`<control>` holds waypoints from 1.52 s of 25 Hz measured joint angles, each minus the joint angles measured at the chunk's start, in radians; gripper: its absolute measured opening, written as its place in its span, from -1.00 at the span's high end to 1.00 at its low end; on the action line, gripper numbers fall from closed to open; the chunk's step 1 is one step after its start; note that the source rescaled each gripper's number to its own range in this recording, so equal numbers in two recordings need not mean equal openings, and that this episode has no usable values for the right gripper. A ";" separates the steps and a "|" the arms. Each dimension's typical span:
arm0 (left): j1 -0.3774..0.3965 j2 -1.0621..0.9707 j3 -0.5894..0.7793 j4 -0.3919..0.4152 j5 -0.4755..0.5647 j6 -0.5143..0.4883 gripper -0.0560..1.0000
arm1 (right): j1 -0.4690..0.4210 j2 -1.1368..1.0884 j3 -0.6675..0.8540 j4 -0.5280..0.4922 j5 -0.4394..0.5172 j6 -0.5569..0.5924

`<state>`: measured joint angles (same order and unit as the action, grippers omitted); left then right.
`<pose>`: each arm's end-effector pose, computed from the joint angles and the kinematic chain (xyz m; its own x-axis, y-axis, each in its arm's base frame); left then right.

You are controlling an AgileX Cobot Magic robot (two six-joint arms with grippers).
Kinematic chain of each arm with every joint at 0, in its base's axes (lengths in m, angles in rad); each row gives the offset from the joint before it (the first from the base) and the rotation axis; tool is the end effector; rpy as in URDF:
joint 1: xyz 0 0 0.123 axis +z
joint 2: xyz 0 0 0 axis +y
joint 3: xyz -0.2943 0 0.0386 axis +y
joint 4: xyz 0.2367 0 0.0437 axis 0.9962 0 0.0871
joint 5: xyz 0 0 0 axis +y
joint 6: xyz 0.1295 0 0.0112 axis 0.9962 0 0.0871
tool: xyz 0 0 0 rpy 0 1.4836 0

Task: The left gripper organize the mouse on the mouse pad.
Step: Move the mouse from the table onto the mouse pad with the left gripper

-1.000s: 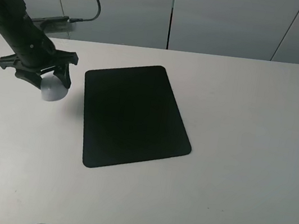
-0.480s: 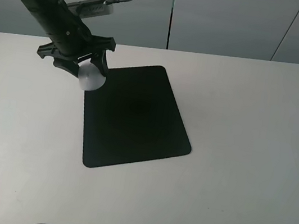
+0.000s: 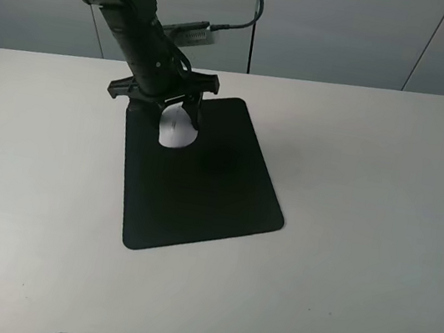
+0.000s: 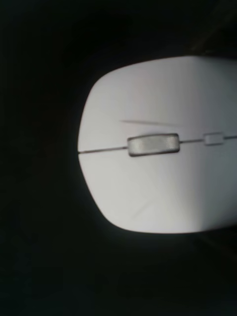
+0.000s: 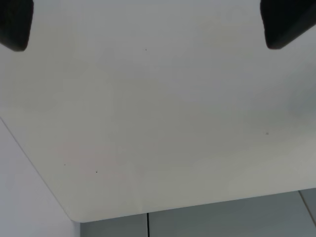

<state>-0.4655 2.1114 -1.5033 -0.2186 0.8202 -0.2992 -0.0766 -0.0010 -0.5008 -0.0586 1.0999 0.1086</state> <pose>0.3789 -0.2134 0.1315 -0.9888 0.0165 -0.1487 0.0526 0.9687 -0.2427 0.0048 -0.0072 0.2500 -0.4753 0.1185 -0.8718 0.1613 0.9858 0.0461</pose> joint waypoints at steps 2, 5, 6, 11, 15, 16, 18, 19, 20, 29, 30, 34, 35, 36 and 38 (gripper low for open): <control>-0.007 0.031 -0.029 0.018 0.012 -0.026 0.83 | 0.000 0.000 0.000 0.000 0.000 0.000; -0.008 0.058 -0.046 0.038 0.017 -0.062 0.83 | 0.000 0.000 0.000 0.000 0.000 0.000; -0.008 0.065 -0.046 0.041 0.017 -0.074 0.83 | 0.000 0.000 0.000 0.000 0.000 0.000; -0.021 0.092 -0.046 0.051 0.010 -0.115 0.83 | 0.000 0.000 0.000 0.000 0.000 0.000; -0.044 0.111 -0.048 0.051 -0.029 -0.157 0.83 | 0.000 0.000 0.000 0.000 0.000 0.000; -0.049 0.118 -0.048 0.051 -0.037 -0.167 0.83 | 0.000 0.000 0.000 0.000 0.000 0.000; -0.056 0.126 -0.048 0.044 -0.047 -0.179 0.83 | 0.000 0.000 0.000 0.000 0.000 0.000; -0.058 0.126 -0.048 0.041 -0.052 -0.183 0.83 | 0.000 0.000 0.000 0.000 0.000 0.000; -0.060 0.128 -0.048 0.041 -0.054 -0.183 0.83 | 0.000 0.000 0.000 0.000 0.000 0.000; -0.060 0.129 -0.048 0.039 -0.060 -0.171 0.83 | 0.000 0.000 0.000 0.000 0.000 0.000; -0.060 0.129 -0.048 0.039 -0.060 -0.171 0.83 | 0.000 0.000 0.000 0.000 0.000 0.000; -0.060 0.129 -0.048 0.039 -0.058 -0.170 0.83 | 0.000 0.000 0.000 0.000 0.000 0.000; -0.060 0.129 -0.048 0.039 -0.056 -0.170 0.83 | 0.000 0.000 0.000 0.000 0.000 0.000; -0.060 0.129 -0.048 0.039 -0.056 -0.167 0.83 | 0.000 0.000 0.000 0.000 0.000 0.000; -0.060 0.129 -0.048 0.039 -0.054 -0.150 0.83 | 0.000 0.000 0.000 0.000 0.000 0.000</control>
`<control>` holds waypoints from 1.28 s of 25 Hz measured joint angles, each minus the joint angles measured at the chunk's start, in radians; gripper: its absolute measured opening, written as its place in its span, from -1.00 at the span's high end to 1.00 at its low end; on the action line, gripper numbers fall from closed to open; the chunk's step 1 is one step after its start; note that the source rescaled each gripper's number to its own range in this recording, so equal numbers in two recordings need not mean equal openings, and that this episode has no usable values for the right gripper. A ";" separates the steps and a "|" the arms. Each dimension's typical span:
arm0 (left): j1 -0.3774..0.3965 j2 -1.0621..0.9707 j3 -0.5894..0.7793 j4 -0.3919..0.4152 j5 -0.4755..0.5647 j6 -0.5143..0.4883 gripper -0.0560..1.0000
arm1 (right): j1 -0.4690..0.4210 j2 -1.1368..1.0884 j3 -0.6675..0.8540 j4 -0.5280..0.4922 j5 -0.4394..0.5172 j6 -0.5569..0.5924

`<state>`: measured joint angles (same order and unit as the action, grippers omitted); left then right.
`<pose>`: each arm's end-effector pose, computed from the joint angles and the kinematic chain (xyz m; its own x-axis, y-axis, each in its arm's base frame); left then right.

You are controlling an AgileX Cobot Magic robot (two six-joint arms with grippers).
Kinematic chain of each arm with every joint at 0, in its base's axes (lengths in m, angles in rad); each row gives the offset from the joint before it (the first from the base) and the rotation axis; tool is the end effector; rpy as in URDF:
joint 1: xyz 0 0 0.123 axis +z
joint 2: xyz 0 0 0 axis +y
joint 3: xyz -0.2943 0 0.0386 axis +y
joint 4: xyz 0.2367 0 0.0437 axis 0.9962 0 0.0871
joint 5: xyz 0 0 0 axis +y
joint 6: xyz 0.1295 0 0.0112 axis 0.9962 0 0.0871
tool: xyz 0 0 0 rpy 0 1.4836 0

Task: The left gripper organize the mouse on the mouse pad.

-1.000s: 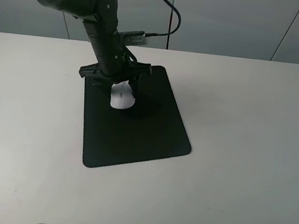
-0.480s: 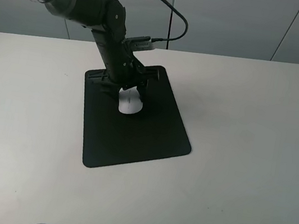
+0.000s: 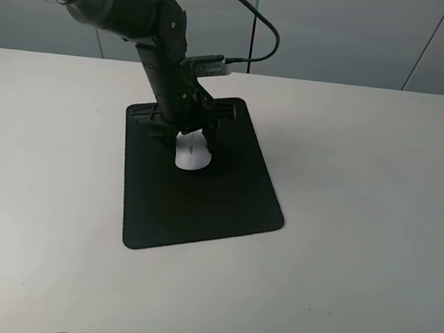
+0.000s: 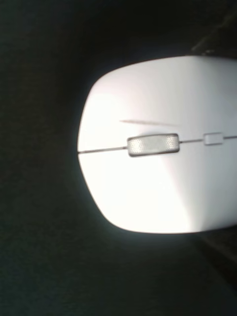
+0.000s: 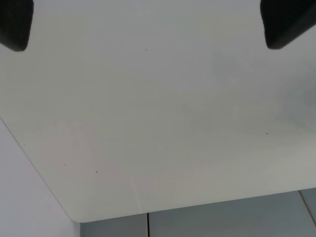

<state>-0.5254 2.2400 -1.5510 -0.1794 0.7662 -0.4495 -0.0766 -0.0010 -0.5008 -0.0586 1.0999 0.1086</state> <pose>0.3814 -0.2397 0.0870 -0.9927 -0.0526 -0.1089 -0.0280 0.9760 -0.2159 0.0048 -0.0072 0.2500 -0.4753 0.1185 -0.8718 0.1613 0.9858 0.0461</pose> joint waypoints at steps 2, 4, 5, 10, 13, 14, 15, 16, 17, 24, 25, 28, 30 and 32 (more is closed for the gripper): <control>0.000 0.000 0.000 0.000 0.000 0.007 0.79 | 0.000 0.000 0.000 0.000 0.000 0.000; 0.000 0.000 0.000 0.000 0.000 0.009 0.72 | 0.000 0.000 0.000 0.000 0.000 0.000; 0.000 0.000 0.000 0.000 0.000 0.014 0.69 | 0.000 0.000 0.000 0.000 0.000 0.000; 0.000 0.000 0.000 0.002 -0.008 0.030 0.18 | 0.000 0.000 0.000 0.000 0.000 0.000; 0.000 0.000 -0.002 0.004 -0.022 0.030 0.05 | 0.000 0.000 0.000 0.000 0.000 0.000; 0.000 0.000 -0.002 0.006 -0.022 0.030 0.03 | 0.000 0.000 0.000 0.000 0.000 0.002; 0.000 0.000 -0.002 0.006 -0.022 0.030 0.02 | 0.000 0.000 0.000 0.000 0.000 0.004; 0.000 0.000 -0.003 0.006 -0.024 0.032 0.00 | 0.000 0.000 0.000 0.000 0.000 0.007; 0.000 0.000 -0.005 0.006 -0.024 0.038 -0.09 | 0.000 0.000 0.000 0.000 0.000 0.010; 0.000 0.000 -0.004 0.018 -0.024 0.107 -0.99 | 0.000 0.000 0.000 0.000 0.000 0.011; 0.000 0.000 -0.004 0.018 -0.024 0.110 -0.99 | 0.000 0.000 0.000 0.000 0.000 0.011; 0.000 -0.007 -0.004 0.025 -0.012 0.111 -0.99 | 0.000 0.000 0.000 0.000 0.000 0.011; 0.000 -0.035 -0.004 0.030 0.019 0.113 -0.99 | 0.000 0.000 0.000 0.000 0.000 0.011; 0.000 -0.075 -0.009 0.037 0.055 0.139 -0.99 | 0.000 0.000 0.000 0.000 0.000 0.011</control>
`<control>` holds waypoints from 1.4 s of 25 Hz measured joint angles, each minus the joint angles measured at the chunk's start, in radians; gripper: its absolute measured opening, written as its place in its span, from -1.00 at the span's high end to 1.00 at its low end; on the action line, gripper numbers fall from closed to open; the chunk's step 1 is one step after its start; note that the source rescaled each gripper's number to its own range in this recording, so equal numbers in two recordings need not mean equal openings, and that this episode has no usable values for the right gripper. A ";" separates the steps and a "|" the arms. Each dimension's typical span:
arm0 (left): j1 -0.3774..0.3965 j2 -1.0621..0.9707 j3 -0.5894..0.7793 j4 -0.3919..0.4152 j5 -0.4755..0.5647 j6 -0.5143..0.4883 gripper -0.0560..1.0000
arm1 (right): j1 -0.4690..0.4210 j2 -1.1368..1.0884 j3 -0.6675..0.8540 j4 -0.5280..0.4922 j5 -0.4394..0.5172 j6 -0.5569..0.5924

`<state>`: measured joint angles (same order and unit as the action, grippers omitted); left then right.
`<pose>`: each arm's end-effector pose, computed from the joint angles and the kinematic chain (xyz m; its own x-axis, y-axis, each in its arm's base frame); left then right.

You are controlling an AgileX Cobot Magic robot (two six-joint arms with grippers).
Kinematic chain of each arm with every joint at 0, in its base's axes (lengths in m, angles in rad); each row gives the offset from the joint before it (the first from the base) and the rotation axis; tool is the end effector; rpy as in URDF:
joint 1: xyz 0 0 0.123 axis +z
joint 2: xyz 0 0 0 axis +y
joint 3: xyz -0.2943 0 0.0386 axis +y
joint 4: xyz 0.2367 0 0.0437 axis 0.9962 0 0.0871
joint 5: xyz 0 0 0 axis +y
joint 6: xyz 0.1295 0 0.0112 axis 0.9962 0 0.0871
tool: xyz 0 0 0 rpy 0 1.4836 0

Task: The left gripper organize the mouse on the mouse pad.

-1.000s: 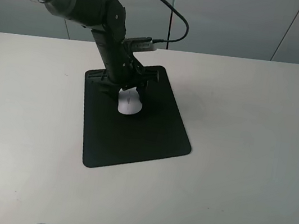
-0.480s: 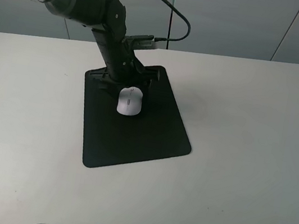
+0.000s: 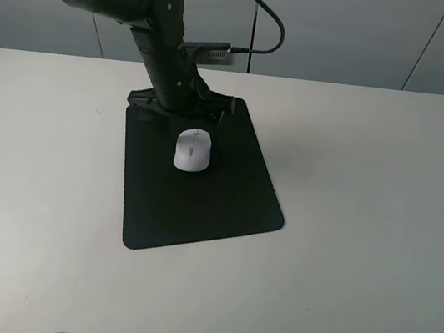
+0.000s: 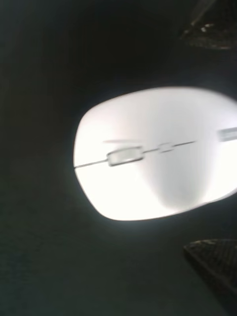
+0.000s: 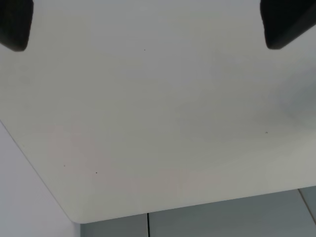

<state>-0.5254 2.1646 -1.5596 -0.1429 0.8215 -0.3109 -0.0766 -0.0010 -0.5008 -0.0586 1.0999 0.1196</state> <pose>0.3794 -0.2356 0.1209 -0.9784 0.1105 -0.1748 0.1430 0.9721 -0.1862 0.0048 -0.0072 0.2500 -0.4735 0.1293 -0.8712 0.1665 0.9845 0.0557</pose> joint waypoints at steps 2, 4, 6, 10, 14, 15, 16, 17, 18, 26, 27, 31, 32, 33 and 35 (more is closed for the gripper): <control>0.000 -0.039 -0.009 0.006 0.040 0.013 -0.99 | 0.000 0.000 0.000 0.000 0.000 0.000; 0.000 -0.080 -0.009 0.012 0.076 0.021 -0.99 | 0.000 0.000 0.000 0.000 0.000 0.000; 0.000 -0.112 -0.010 0.027 0.127 0.036 -0.99 | 0.000 0.000 0.000 0.000 0.000 0.000; -0.002 -0.185 -0.010 0.109 0.260 0.051 -0.99 | 0.000 0.000 0.000 0.000 0.000 0.000; -0.002 -0.273 -0.010 0.180 0.340 0.051 -0.99 | 0.000 0.000 0.000 0.000 0.000 0.000; -0.002 -0.295 -0.010 0.195 0.365 0.051 -0.99 | 0.000 0.000 0.000 0.000 0.000 0.000; -0.002 -0.313 -0.010 0.208 0.379 0.051 -0.99 | 0.000 0.000 0.000 0.000 0.000 0.000; -0.002 -0.333 -0.010 0.222 0.385 0.051 -0.99 | 0.000 0.000 0.000 0.000 0.000 0.000; -0.002 -0.352 -0.010 0.238 0.387 0.051 -0.99 | 0.000 0.000 0.000 0.000 0.000 0.000; 0.005 -0.480 -0.008 0.297 0.394 0.052 -0.99 | 0.000 0.000 0.000 0.000 0.000 0.000; 0.005 -0.495 0.003 0.298 0.394 0.052 -0.99 | 0.000 0.000 0.000 0.000 0.000 0.000; 0.023 -0.600 0.146 0.297 0.372 0.071 -1.00 | 0.000 0.000 0.000 0.000 0.000 0.000; 0.034 -0.635 0.195 0.292 0.354 0.073 -1.00 | 0.000 0.000 0.000 0.000 0.000 0.000; 0.046 -0.675 0.244 0.286 0.342 0.075 -1.00 | 0.000 0.000 0.000 0.000 0.000 0.000; 0.072 -0.758 0.330 0.282 0.331 0.075 -1.00 | 0.000 0.000 0.000 0.000 0.000 0.000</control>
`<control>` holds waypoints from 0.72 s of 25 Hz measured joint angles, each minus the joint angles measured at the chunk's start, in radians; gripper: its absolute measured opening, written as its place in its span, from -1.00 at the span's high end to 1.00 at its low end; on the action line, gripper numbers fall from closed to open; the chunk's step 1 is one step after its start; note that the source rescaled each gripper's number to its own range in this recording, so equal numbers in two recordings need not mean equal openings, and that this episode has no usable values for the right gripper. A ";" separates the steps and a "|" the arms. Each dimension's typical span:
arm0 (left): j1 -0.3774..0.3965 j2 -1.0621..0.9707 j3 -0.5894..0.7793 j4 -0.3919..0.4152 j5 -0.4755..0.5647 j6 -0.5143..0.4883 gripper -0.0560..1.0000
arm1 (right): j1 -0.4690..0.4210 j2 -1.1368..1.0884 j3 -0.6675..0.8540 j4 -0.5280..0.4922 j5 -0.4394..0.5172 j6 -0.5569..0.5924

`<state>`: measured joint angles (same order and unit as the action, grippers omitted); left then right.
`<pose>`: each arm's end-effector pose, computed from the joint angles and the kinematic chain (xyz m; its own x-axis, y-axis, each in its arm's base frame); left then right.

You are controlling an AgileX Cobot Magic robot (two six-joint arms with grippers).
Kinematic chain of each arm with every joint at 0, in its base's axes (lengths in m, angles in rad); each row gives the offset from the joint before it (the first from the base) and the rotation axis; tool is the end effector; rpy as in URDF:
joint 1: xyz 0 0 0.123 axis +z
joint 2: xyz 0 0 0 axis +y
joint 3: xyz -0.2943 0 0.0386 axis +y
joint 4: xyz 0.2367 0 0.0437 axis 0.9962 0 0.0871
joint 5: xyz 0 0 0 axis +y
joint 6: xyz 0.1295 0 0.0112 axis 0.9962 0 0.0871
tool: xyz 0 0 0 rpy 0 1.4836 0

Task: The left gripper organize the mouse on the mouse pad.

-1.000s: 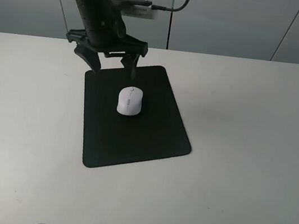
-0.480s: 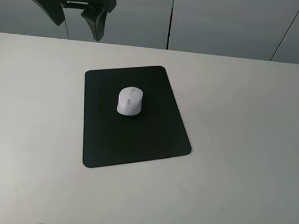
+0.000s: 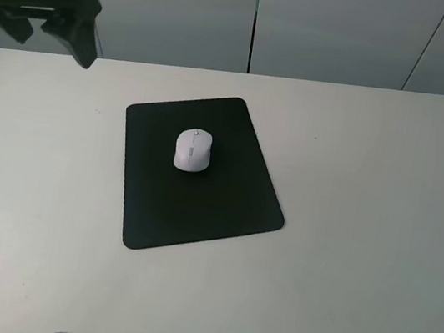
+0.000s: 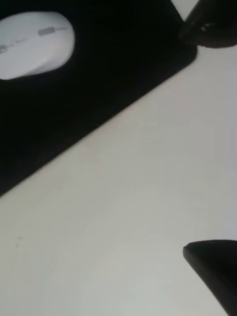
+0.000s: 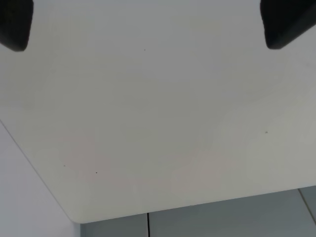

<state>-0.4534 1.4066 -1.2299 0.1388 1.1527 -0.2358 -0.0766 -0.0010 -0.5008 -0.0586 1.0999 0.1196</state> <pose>0.2523 -0.1046 0.2991 -0.9070 0.2453 -0.3422 0.2397 0.9690 0.0595 0.0048 -0.0072 0.2500 -0.4735 0.1293 -0.8712 0.1665 0.9845 0.0557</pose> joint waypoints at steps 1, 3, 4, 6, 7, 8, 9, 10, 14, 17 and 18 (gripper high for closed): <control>0.016 -0.049 0.044 0.000 -0.006 0.002 -1.00 | 0.000 0.000 0.000 0.000 0.000 0.000; 0.047 -0.146 0.123 0.000 -0.015 0.002 -1.00 | 0.000 0.000 0.000 0.000 0.000 0.001; 0.065 -0.199 0.165 0.000 -0.020 0.002 -1.00 | 0.000 0.000 0.000 0.000 0.000 0.001; 0.099 -0.296 0.239 0.000 -0.027 0.002 -1.00 | 0.000 0.000 0.000 0.000 0.000 0.001; 0.118 -0.349 0.277 0.000 -0.029 0.002 -1.00 | 0.000 0.000 0.000 0.000 0.000 0.001; 0.137 -0.401 0.313 0.000 -0.032 0.002 -1.00 | 0.000 0.000 0.000 0.000 0.000 0.001; 0.158 -0.454 0.342 0.000 -0.032 0.002 -1.00 | 0.000 0.000 0.000 0.000 0.000 0.001; 0.176 -0.498 0.375 -0.004 -0.032 0.002 -1.00 | 0.000 0.000 0.000 0.000 0.000 0.001; 0.292 -0.702 0.481 -0.013 -0.033 0.026 -1.00 | 0.000 0.000 0.000 0.000 0.000 0.001; 0.386 -0.846 0.546 -0.035 -0.038 0.031 -1.00 | 0.000 0.000 0.000 0.000 0.000 0.001; 0.414 -0.894 0.568 -0.040 -0.038 0.033 -1.00 | 0.000 0.000 0.000 0.000 0.000 0.001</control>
<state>-0.0391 0.5121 -0.6620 0.0985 1.1143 -0.2032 -0.0766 -0.0010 -0.5008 -0.0586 1.0999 0.1203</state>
